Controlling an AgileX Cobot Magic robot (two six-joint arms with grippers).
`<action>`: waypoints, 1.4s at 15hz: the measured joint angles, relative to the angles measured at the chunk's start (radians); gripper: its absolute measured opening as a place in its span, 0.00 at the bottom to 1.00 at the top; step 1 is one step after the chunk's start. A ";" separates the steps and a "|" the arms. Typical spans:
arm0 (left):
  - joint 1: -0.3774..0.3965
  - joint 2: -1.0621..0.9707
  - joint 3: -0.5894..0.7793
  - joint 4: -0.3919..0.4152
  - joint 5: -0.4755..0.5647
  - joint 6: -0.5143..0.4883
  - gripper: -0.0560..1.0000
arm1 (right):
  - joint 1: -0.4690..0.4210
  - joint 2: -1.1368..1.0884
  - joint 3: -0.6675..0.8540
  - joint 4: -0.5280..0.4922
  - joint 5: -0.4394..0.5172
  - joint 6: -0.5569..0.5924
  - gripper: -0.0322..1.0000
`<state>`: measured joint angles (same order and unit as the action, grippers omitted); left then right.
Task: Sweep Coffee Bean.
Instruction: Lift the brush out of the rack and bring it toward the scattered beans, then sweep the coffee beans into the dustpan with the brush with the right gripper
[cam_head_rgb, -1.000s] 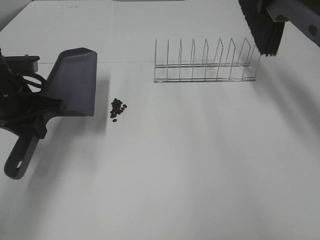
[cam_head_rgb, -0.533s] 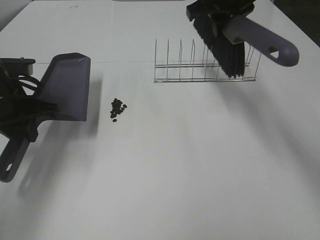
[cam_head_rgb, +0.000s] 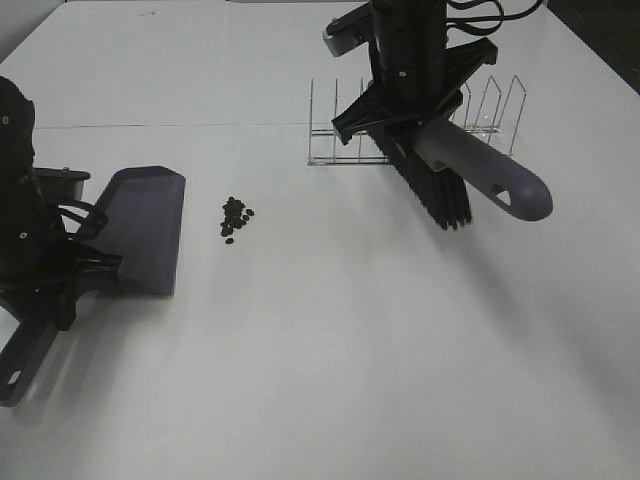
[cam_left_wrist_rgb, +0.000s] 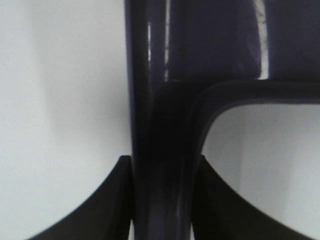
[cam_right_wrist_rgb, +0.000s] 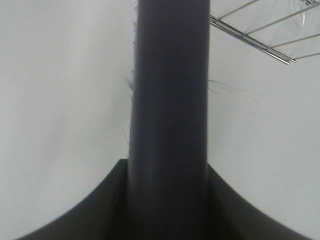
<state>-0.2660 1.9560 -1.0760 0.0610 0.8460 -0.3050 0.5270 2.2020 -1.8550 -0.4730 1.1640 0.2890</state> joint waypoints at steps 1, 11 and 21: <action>0.000 0.012 0.000 0.000 -0.011 -0.001 0.31 | 0.007 0.015 0.000 0.000 -0.011 0.006 0.37; -0.069 0.084 -0.016 -0.008 -0.044 -0.009 0.31 | 0.110 0.227 -0.144 0.019 0.008 -0.023 0.37; -0.069 0.086 -0.021 -0.013 -0.037 -0.009 0.31 | 0.265 0.404 -0.565 0.356 0.058 -0.187 0.37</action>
<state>-0.3350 2.0420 -1.0970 0.0480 0.8090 -0.3140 0.7920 2.6060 -2.4200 -0.1170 1.2220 0.1020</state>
